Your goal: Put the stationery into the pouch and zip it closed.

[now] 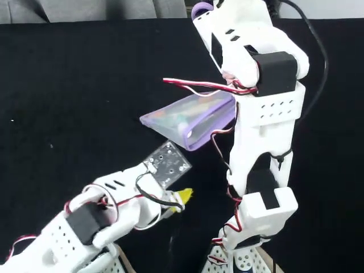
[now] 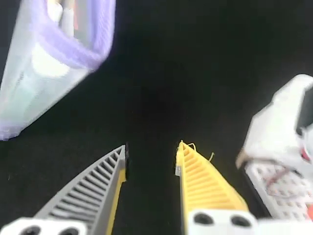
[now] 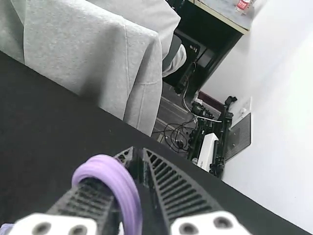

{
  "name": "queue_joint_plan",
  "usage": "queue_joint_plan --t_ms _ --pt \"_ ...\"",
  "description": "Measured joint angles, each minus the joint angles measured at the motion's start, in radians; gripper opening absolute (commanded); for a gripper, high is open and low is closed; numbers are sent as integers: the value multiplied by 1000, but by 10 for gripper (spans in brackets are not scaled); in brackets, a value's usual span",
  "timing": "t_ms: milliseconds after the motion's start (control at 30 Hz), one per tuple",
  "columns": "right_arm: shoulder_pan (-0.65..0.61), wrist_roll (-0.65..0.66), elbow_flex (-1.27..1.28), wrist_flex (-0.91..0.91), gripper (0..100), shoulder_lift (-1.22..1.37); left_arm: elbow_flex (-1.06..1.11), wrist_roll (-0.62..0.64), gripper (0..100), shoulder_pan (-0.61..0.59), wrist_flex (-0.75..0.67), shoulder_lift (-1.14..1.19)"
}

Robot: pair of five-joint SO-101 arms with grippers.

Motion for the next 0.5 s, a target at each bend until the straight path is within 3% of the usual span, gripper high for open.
queue_joint_plan --t_ms 133,267,500 --pt "0 0 0 20 11 0 121 0 174 -43 -176 -6" --pt "0 0 -29 63 11 0 175 5 174 -172 -341 -6" --pt "14 0 -160 204 11 0 181 118 174 -336 -554 -5"
